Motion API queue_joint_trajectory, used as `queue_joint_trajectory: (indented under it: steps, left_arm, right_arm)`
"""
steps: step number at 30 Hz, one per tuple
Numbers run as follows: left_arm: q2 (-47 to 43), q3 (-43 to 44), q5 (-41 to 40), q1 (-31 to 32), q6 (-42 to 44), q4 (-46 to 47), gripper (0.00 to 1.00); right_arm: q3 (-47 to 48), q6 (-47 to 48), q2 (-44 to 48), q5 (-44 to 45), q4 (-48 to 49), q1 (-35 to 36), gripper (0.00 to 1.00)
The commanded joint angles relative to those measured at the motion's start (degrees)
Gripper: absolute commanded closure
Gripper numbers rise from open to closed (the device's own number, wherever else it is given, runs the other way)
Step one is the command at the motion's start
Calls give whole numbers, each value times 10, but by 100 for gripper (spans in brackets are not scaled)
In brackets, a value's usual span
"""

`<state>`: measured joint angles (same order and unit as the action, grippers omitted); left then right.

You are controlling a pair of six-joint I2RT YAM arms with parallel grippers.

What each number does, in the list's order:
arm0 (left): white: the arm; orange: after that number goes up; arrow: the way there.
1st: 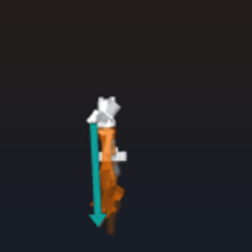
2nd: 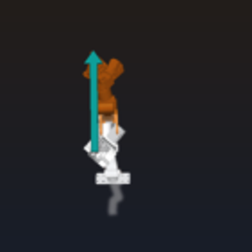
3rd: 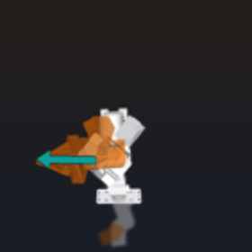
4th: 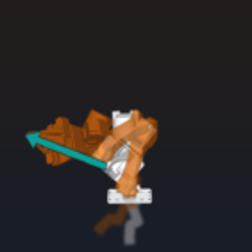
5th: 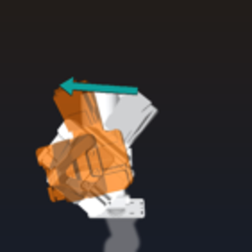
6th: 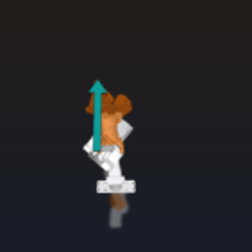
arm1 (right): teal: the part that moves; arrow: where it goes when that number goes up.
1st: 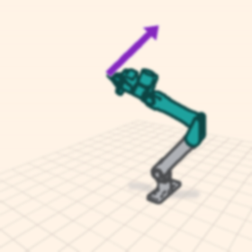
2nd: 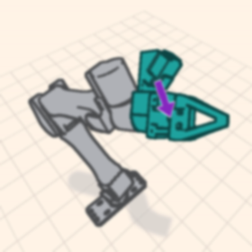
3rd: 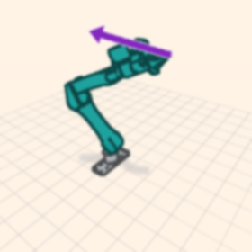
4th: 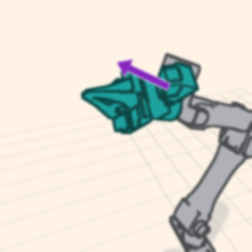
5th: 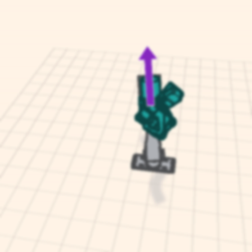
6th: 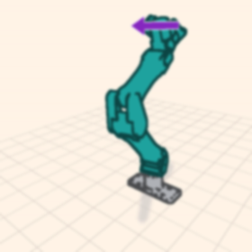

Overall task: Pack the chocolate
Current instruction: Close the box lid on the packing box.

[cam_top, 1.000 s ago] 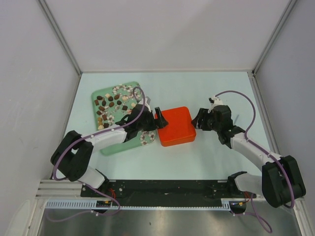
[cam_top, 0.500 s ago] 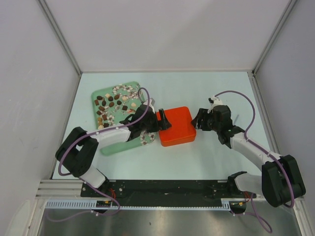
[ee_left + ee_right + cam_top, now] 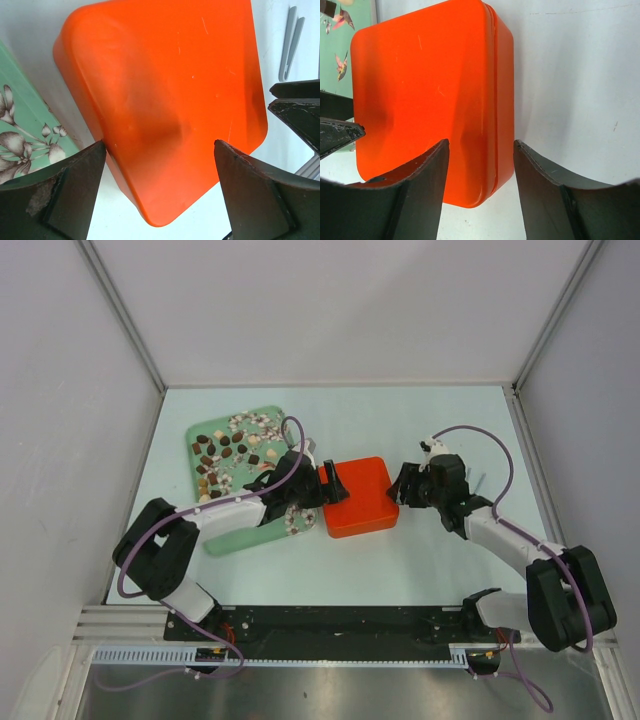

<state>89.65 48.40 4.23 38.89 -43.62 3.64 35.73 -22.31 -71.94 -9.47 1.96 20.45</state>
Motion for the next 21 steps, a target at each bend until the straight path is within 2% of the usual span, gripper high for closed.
queue_joint_trajectory:
  steps: [1,9,16,19,21]
  left_arm:
    - [-16,28,6,7,-12,16,7]
    - [-10,30,0,7,-9,13,7]
    - [-25,30,-19,7,6,6,7]
    - [-48,29,-40,19,57,-9,5]
    - [-72,27,-90,30,91,-19,0]
  right_arm:
    - [22,2,-7,-5,12,-2,43]
    - [19,9,-24,7,-11,-3,53]
    - [16,-3,-36,-4,7,-14,55]
    - [16,-8,-33,-11,15,-19,55]
    - [16,-11,-30,-18,17,-21,54]
